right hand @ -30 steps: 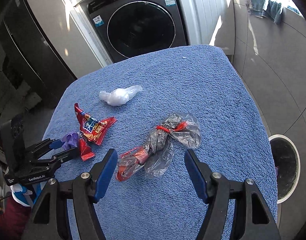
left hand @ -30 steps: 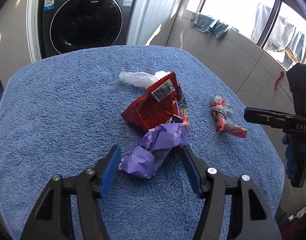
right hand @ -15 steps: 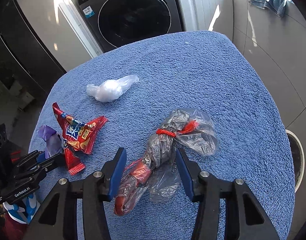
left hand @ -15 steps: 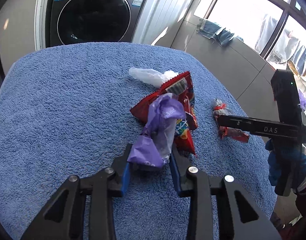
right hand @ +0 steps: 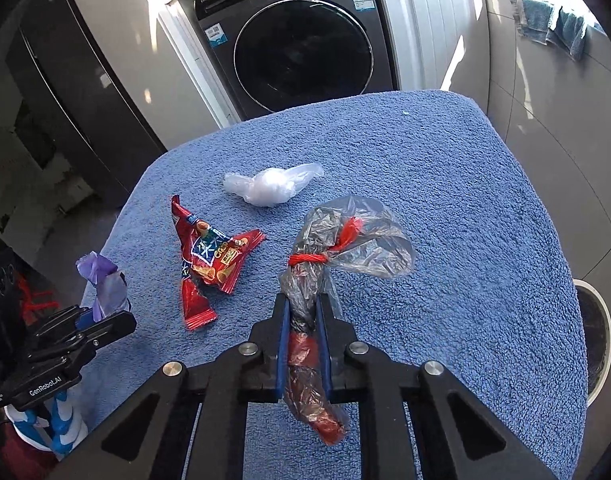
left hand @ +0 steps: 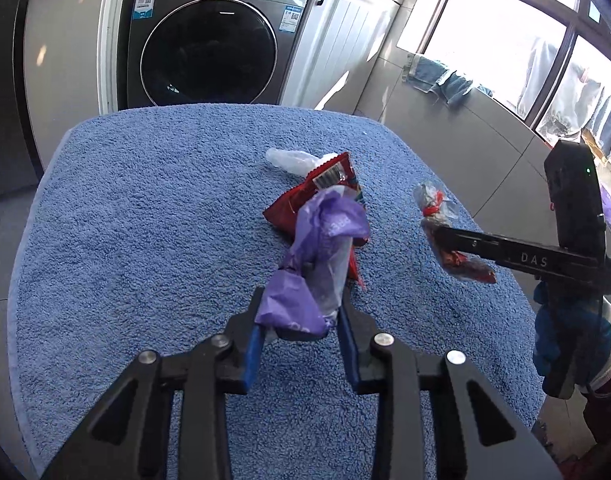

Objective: Collect trash
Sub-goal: 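Grasp the second purple bag with left tool while right grasps the clear red-tied wrapper, then carry the purple bag and clear wrapper over the bin and open both tools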

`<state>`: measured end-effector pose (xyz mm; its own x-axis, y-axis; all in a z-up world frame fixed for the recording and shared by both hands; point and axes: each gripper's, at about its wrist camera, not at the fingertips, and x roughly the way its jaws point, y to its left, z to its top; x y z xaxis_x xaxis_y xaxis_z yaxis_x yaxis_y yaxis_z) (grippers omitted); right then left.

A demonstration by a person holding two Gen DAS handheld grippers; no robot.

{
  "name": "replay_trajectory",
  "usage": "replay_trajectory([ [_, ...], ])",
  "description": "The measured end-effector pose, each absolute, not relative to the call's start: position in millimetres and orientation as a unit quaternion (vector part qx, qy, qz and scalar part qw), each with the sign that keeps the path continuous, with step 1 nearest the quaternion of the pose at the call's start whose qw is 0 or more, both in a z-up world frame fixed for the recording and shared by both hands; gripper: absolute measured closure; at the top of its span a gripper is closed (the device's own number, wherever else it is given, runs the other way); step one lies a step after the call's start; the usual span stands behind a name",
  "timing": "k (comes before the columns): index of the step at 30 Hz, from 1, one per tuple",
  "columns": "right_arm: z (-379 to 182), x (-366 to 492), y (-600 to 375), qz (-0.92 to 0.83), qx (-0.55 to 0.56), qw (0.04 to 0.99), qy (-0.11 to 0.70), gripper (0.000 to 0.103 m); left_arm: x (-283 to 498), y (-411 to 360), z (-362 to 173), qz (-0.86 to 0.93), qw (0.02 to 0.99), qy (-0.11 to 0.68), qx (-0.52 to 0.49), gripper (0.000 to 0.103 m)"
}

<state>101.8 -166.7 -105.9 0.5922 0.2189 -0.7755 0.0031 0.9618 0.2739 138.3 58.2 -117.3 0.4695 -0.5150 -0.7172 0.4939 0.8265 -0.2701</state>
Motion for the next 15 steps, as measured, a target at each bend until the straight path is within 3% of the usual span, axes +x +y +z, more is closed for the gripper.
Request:
replay_trajectory([
  [15,-70,31,-170,0.089,0.081,0.911,0.394,0.091,69,24,-69,-0.240,0.894,0.375,0.052,0.072],
])
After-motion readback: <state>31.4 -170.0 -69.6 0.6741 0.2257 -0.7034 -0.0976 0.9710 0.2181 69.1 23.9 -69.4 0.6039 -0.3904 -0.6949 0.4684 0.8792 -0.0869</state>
